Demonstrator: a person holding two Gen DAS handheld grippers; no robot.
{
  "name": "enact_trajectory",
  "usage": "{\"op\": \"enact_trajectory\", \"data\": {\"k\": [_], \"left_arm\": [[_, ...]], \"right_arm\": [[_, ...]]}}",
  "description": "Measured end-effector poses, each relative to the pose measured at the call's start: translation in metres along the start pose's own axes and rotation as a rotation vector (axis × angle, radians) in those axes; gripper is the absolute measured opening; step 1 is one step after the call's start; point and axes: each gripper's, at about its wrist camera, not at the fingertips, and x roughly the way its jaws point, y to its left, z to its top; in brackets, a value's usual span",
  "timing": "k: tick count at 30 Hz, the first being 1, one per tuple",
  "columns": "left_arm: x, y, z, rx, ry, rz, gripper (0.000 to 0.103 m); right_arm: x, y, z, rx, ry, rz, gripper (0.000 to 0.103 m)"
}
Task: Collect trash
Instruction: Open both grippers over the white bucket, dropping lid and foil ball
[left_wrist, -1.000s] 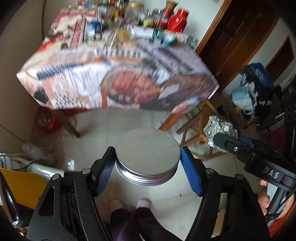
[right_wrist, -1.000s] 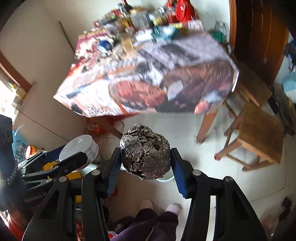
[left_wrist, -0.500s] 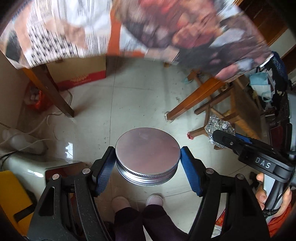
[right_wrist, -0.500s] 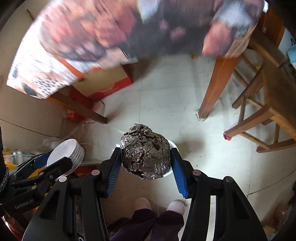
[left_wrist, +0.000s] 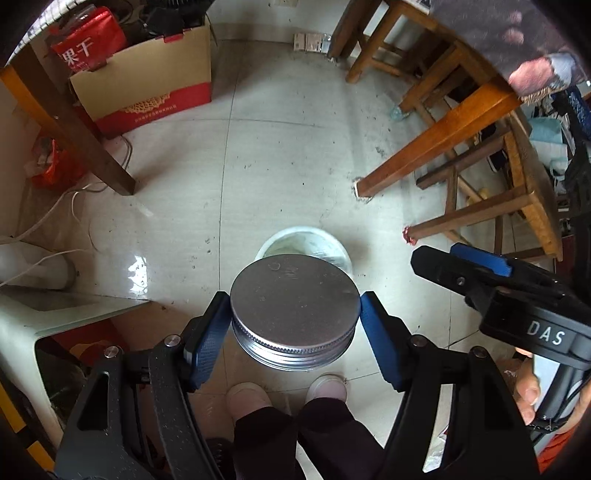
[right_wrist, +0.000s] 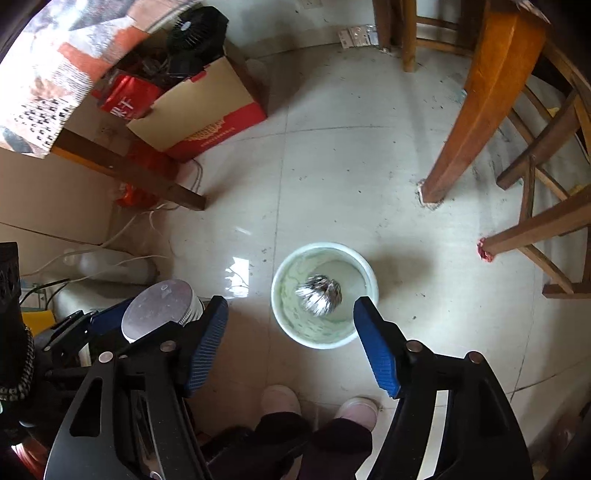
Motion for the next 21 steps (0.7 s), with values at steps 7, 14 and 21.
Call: {"op": "enact_trajectory", "data": {"k": [7, 14, 21], "left_arm": [[0.014, -0.013, 0.007, 0.017, 0.065, -0.018, 0.070], [0.008, -0.027, 0.016, -0.002, 0.134, -0.022, 0.071], [-0.054, -0.043, 0.022, 0.031, 0.074, -0.001, 0.071]], "right_arm": [[-0.015, -0.014, -0.002, 0.046, -0.004, -0.035, 0.067], [-0.054, -0.014, 0.002, 0.051, -0.041, -0.066, 0.067], [-0.104, 0.005, 0.008, 0.063, -0.085, -0.064, 0.067]]}}
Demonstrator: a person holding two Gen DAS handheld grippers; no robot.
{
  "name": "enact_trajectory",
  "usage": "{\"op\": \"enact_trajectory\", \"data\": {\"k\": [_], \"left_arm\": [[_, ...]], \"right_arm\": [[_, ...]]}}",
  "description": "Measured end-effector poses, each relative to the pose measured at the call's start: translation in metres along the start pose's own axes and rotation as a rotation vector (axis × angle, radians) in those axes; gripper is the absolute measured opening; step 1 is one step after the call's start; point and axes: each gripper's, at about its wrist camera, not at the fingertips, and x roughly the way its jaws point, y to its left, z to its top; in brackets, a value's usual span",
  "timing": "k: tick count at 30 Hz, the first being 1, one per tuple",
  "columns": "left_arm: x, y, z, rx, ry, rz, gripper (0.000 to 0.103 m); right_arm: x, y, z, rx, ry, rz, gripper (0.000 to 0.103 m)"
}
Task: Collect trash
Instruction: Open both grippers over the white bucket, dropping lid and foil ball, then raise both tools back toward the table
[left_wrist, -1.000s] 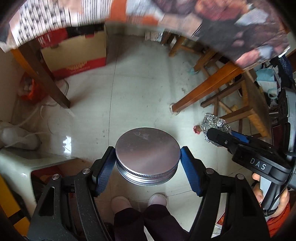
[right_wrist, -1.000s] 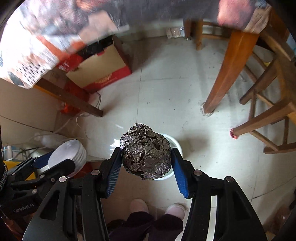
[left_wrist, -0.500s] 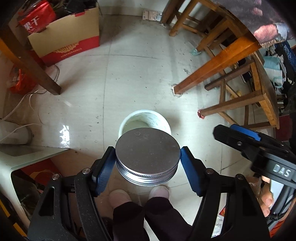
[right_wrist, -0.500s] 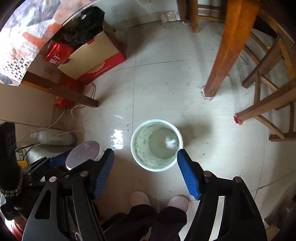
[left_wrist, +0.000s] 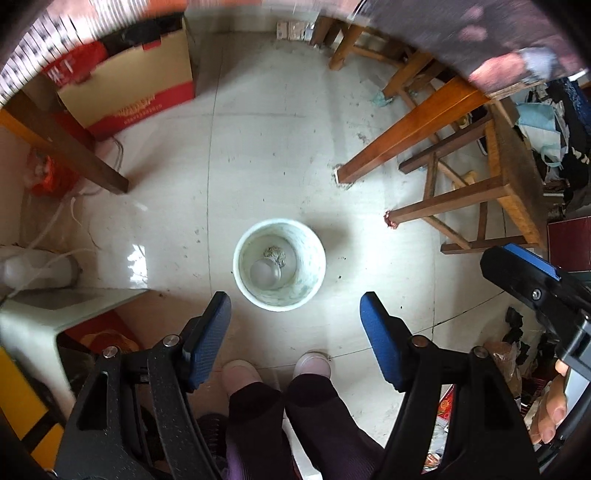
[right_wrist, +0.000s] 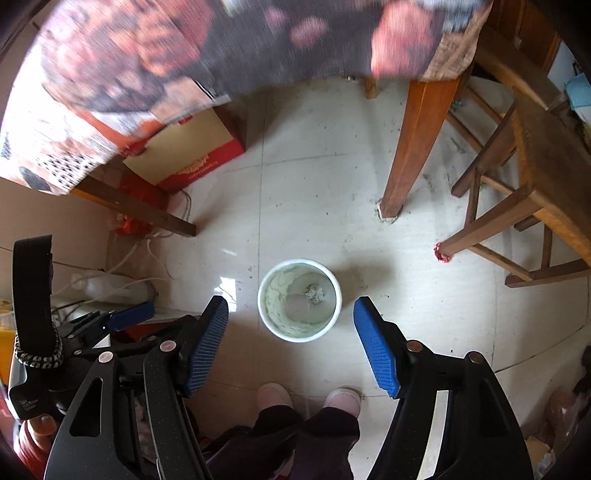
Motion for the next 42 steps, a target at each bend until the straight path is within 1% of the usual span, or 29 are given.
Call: {"op": "enact_trajectory", "data": {"k": [6, 11, 13, 18, 24, 27, 28, 30, 33, 35, 36, 37, 38, 41, 42], "left_arm": [[-0.081, -0.010, -0.001, 0.009, -0.074, 0.029, 0.071], [-0.162, -0.017, -0.002, 0.010, -0.164, 0.035, 0.071], [-0.194, -0.019, -0.003, 0.014, -0.202, 0.038, 0.071], [-0.269, -0.027, -0.011, 0.028, -0.302, 0.033, 0.071], [-0.353, -0.036, -0.025, 0.061, -0.426, 0.008, 0.071], [-0.393, -0.041, -0.033, 0.093, -0.505, -0.002, 0.071], [-0.406, -0.042, -0.035, 0.105, -0.532, -0.005, 0.071], [-0.432, -0.044, -0.040, 0.131, -0.587, -0.003, 0.071], [-0.467, -0.047, -0.047, 0.167, -0.671, -0.003, 0.072], [-0.487, -0.048, -0.053, 0.184, -0.720, -0.012, 0.076], [-0.495, -0.048, -0.055, 0.190, -0.742, -0.016, 0.079], [-0.502, -0.047, -0.057, 0.195, -0.765, -0.019, 0.085], [-0.511, -0.046, -0.060, 0.198, -0.795, -0.019, 0.091], [-0.528, -0.046, -0.064, 0.203, -0.850, -0.013, 0.100], [-0.534, -0.046, -0.063, 0.207, -0.864, -0.017, 0.100]], "right_arm": [[-0.062, 0.024, 0.005, -0.015, -0.048, 0.001, 0.067], [-0.124, 0.045, 0.006, -0.038, -0.103, 0.002, 0.067], [-0.152, 0.055, 0.006, -0.047, -0.133, 0.003, 0.067], [-0.208, 0.077, 0.006, -0.064, -0.209, 0.009, 0.067], [-0.280, 0.104, 0.005, -0.084, -0.332, 0.000, 0.067], [-0.320, 0.119, 0.002, -0.096, -0.416, -0.013, 0.067], [-0.331, 0.123, 0.001, -0.100, -0.445, -0.023, 0.068], [-0.351, 0.131, -0.003, -0.106, -0.501, -0.048, 0.074], [-0.381, 0.144, -0.009, -0.119, -0.598, -0.085, 0.077], [-0.398, 0.151, -0.013, -0.121, -0.651, -0.102, 0.080], [-0.405, 0.154, -0.014, -0.122, -0.677, -0.111, 0.084], [-0.412, 0.157, -0.017, -0.122, -0.704, -0.120, 0.088], [-0.420, 0.160, -0.019, -0.124, -0.743, -0.133, 0.090], [-0.432, 0.167, -0.021, -0.130, -0.802, -0.160, 0.096], [-0.434, 0.167, -0.021, -0.131, -0.812, -0.165, 0.100]]}}
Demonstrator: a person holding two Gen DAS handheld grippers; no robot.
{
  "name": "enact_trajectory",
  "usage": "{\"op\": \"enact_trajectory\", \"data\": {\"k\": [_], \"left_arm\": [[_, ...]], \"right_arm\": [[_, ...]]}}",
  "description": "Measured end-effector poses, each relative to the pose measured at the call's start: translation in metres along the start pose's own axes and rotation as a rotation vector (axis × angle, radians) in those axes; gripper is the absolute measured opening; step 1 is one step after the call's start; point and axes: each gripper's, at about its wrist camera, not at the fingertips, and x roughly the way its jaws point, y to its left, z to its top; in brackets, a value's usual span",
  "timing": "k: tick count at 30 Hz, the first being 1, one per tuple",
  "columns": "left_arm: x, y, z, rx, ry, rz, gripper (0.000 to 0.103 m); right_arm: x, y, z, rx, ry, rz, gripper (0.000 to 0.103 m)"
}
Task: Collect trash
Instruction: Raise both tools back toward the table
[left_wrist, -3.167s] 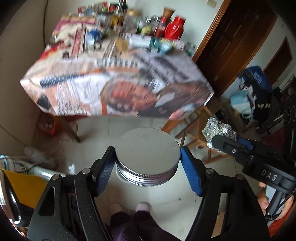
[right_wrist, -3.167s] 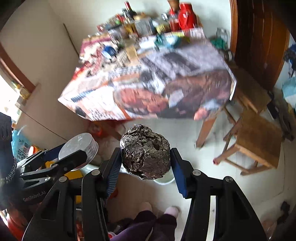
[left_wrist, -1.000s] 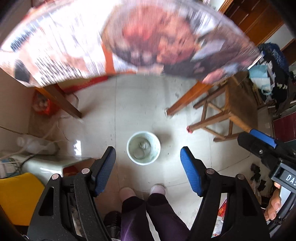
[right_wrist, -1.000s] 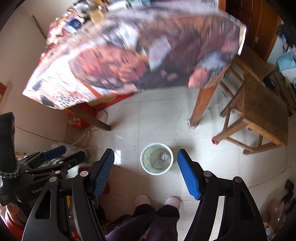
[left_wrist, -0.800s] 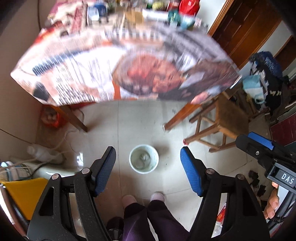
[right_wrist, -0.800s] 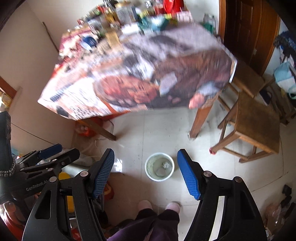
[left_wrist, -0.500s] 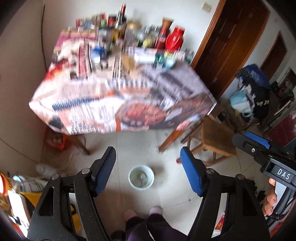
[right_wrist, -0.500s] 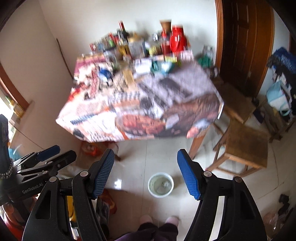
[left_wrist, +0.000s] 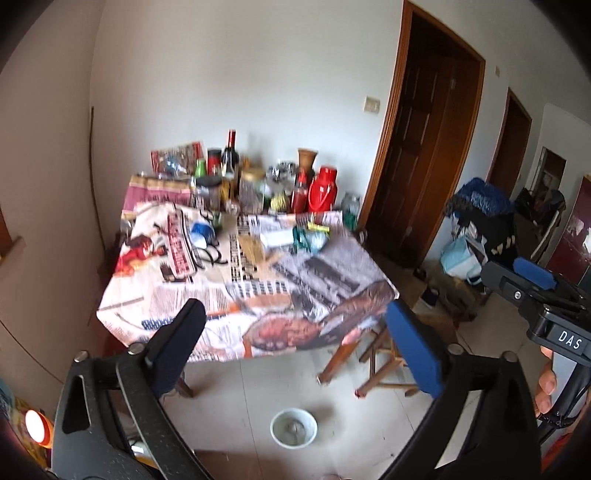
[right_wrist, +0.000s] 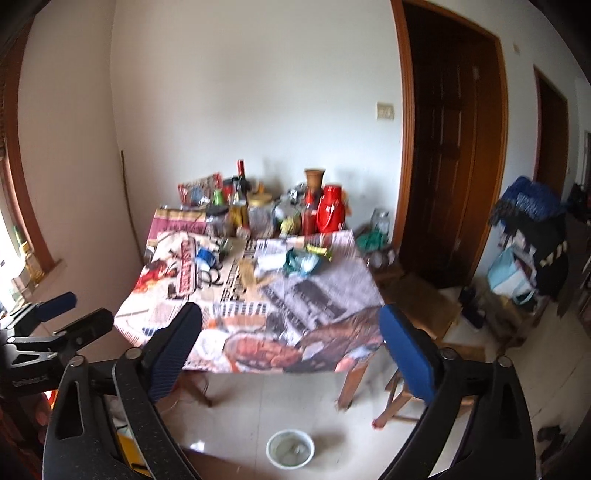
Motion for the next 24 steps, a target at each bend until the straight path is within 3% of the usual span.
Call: {"op": "enact_trajectory", "data": {"k": [10, 24], "left_arm": [[0.026, 0.001, 0.028, 0.004, -0.023, 0.011, 0.101], [0.149, -0.026, 0.105, -0.038, -0.021, 0.130, 0.101]], "right_arm": [[0.023, -0.016, 0.019, 0.014, -0.032, -0.021, 0.103], [0.119, -0.072, 0.090, -0.053, -0.034, 0.033, 0.103]]}}
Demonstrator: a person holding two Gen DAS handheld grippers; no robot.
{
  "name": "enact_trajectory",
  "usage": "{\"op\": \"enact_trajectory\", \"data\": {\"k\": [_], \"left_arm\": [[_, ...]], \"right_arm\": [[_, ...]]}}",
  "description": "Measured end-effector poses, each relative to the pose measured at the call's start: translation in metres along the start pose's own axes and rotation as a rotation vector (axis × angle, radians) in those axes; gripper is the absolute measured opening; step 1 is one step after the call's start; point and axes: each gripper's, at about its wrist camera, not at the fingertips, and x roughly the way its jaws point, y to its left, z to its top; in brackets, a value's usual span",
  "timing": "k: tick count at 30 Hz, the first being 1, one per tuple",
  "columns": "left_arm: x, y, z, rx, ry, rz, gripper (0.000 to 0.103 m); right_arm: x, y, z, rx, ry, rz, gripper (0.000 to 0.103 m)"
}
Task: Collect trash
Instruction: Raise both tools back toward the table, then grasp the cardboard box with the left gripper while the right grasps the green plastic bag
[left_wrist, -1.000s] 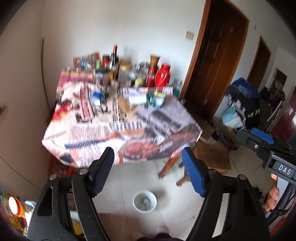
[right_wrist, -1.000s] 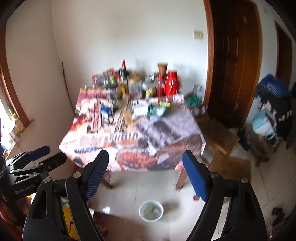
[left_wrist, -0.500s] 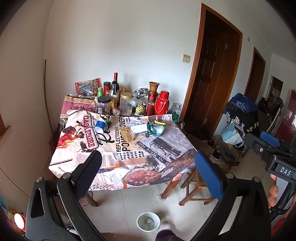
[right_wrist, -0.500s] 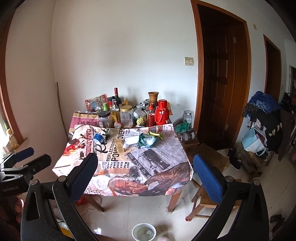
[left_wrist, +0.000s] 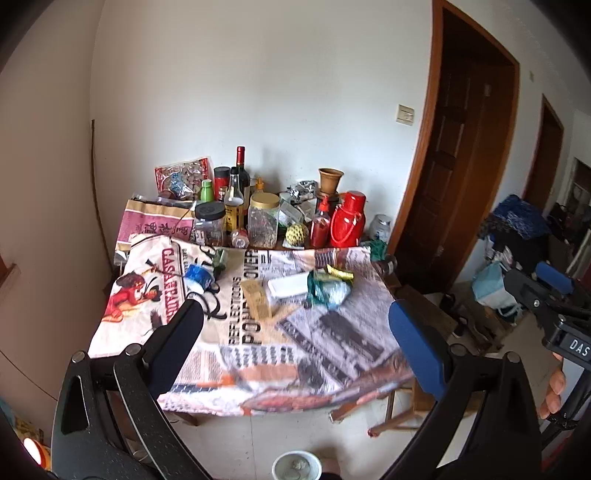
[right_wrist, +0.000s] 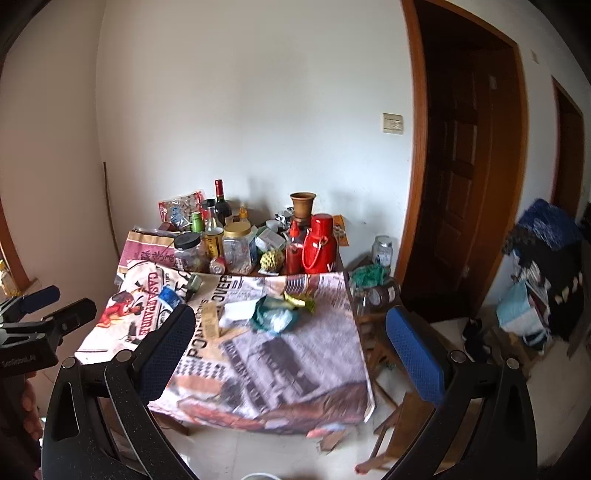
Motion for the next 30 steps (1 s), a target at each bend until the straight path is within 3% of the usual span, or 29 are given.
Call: {"op": "enact_trajectory", "data": {"k": [8, 17, 25, 30], "left_arm": [[0.065, -0.024, 0.031, -0.062, 0.020, 0.063, 0.101], [0.120, -0.017, 0.038, -0.087, 0.101, 0.117, 0.101], [0.171, 0.016, 0.054, -0.029, 0.151, 0.089, 0.101], [0.209, 0.050, 0.066, 0.000, 0.205, 0.075, 0.101]], "right_arm": [[0.062, -0.033, 0.023, -0.037, 0.042, 0.067, 0.103], [0.126, -0.045, 0.028, -0.019, 0.143, 0.108, 0.103], [0.180, -0.035, 0.025, 0.073, 0.225, 0.065, 0.103], [0.228, -0.027, 0.012, 0.146, 0.333, 0.000, 0.103]]}}
